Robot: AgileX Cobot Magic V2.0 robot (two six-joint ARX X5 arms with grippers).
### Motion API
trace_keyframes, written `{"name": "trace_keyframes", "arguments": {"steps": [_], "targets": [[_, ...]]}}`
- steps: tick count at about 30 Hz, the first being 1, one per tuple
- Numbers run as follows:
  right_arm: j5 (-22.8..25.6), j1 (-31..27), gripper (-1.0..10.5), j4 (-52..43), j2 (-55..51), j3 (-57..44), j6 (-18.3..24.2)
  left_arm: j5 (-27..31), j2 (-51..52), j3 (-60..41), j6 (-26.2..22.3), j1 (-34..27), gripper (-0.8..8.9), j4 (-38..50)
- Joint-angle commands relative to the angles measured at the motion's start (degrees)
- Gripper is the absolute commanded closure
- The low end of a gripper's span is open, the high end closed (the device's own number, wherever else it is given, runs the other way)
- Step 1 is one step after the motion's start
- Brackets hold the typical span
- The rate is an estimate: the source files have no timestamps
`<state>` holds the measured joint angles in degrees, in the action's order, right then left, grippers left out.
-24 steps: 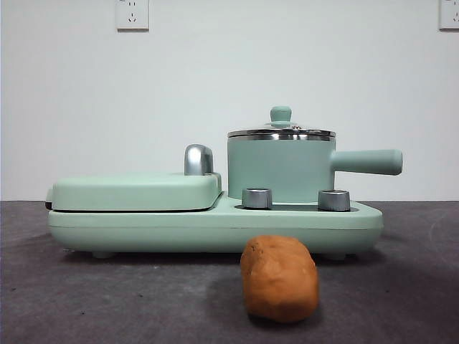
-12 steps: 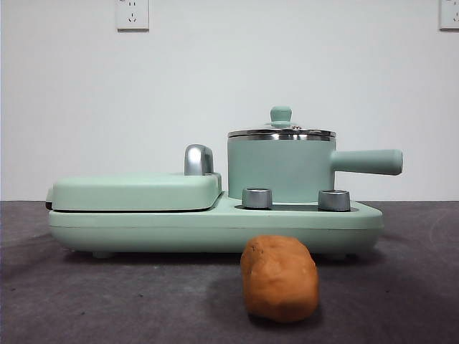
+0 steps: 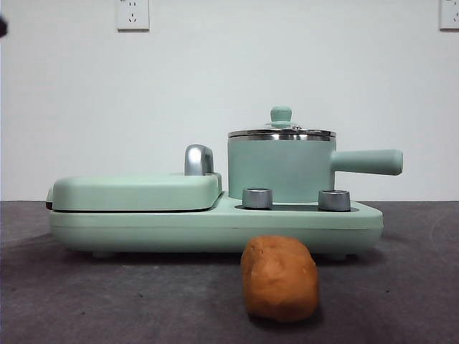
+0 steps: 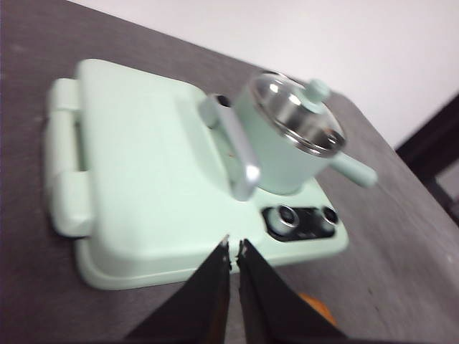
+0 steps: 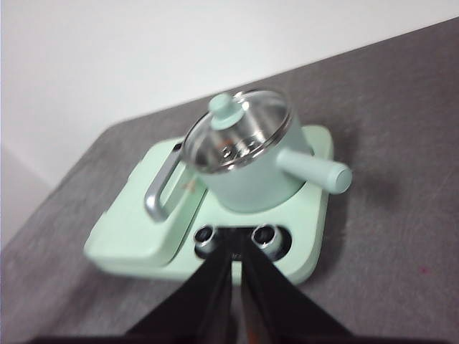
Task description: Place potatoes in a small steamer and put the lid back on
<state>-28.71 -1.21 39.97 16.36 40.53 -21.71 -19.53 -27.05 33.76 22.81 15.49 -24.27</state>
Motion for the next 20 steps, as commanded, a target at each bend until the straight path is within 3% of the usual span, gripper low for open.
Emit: {"name": "trace_keyframes", "arguments": {"steps": [1, 8, 10, 16, 20], "targets": [[-1.57, 0.0, 9.3, 2.62, 3.02, 4.33, 5.55, -1.09, -4.94, 5.68, -6.23, 1.53, 7.83, -2.6], [-6.69, 0.0, 9.3, 8.76, 9.51, 11.17, 10.14, -5.92, -16.11, 15.61, -11.87, 5.46, 7.72, -6.01], [-7.48, 0.0, 9.0, 9.03, 10.64, 12.09, 10.21, -6.03, -18.82, 17.81, -12.04, 6.73, 7.02, -5.99], [-7.5, 0.0, 5.2, 9.2, 12.04, 12.74, 10.19, -6.01, -25.57, 23.04, -12.39, 9.4, 4.42, -5.97], [-7.5, 0.0, 4.6, 9.25, 12.13, 12.74, 10.21, -6.01, -30.56, 26.97, -14.69, 10.62, 4.04, -5.97]]}}
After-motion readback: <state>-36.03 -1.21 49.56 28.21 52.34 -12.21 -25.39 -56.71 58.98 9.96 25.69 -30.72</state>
